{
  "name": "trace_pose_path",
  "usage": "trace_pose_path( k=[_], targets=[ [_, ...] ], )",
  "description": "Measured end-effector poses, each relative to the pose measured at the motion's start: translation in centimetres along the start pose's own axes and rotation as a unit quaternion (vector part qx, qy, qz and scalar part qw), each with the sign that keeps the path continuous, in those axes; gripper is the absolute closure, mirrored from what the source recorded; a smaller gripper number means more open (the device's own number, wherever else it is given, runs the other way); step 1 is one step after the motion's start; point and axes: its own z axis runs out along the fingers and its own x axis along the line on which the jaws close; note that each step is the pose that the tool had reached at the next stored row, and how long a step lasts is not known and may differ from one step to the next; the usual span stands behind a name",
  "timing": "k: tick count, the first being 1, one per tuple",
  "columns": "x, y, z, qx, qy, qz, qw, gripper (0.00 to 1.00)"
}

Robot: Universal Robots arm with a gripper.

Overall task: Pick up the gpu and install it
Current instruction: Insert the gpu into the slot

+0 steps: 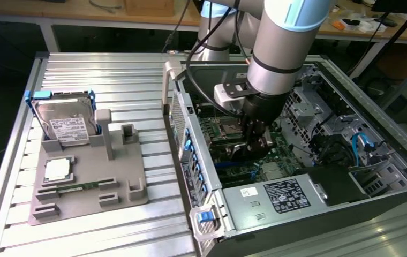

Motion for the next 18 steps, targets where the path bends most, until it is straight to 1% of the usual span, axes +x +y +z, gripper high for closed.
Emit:
trace_pose_path(
  k=[3, 6, 9, 11, 18],
  targets=[
    [0.0, 0.0, 0.0, 0.0011, 0.0, 0.0, 1.0, 0.73],
    [-0.06, 0.0, -0.02, 0.0016, 0.0004, 0.0, 1.0, 0.73],
    [-0.3, 0.0, -0.01, 0.0019, 0.0014, -0.006, 1.0, 0.73],
    [-0.33, -0.01, -0.01, 0.002, 0.0015, -0.01, 0.9999, 0.73],
    [-0.35, 0.12, -0.03, 0.0022, 0.0016, -0.009, 1.0, 0.73]
  ],
)
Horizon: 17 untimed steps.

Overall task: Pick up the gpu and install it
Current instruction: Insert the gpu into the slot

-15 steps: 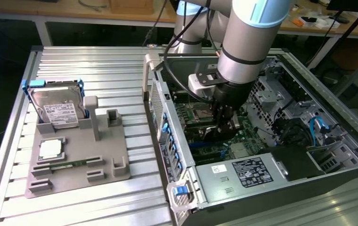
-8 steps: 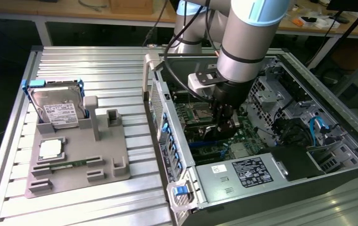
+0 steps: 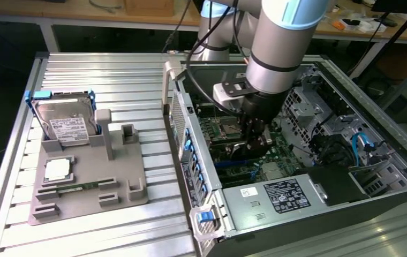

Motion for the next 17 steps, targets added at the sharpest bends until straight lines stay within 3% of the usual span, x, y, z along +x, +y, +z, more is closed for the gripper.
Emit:
trace_pose_path(
  k=[5, 10, 17],
  targets=[
    [0.0, 0.23, -0.02, 0.0003, 0.0001, 0.001, 1.0, 0.73],
    [-0.1, 0.97, -0.09, 0.0038, 0.0001, 0.001, 1.0, 0.73],
    [-0.3, 1.22, -0.13, 0.005, 0.0002, 0.001, 1.0, 0.73]
  ],
)
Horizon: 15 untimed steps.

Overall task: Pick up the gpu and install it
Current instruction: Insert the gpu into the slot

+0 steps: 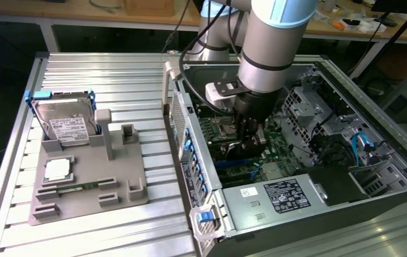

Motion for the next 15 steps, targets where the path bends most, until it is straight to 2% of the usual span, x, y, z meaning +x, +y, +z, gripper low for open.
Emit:
trace_pose_path(
  k=[5, 11, 12, 13, 15],
  targets=[
    [-0.4, 0.12, -0.03, 0.0009, 0.0, 0.0, 1.0, 0.73],
    [-0.4, 0.92, -0.03, 0.0042, -0.0001, 0.003, 1.0, 0.73],
    [-0.1, 0.97, 0.03, 0.0046, -0.0047, 0.004, 1.0, 0.73],
    [0.8, 0.99, 0.06, 0.0046, -0.01, 0.004, 0.9999, 0.73],
    [0.8, 1.02, 0.16, 0.0048, -0.0099, 0.004, 0.9999, 0.73]
  ],
)
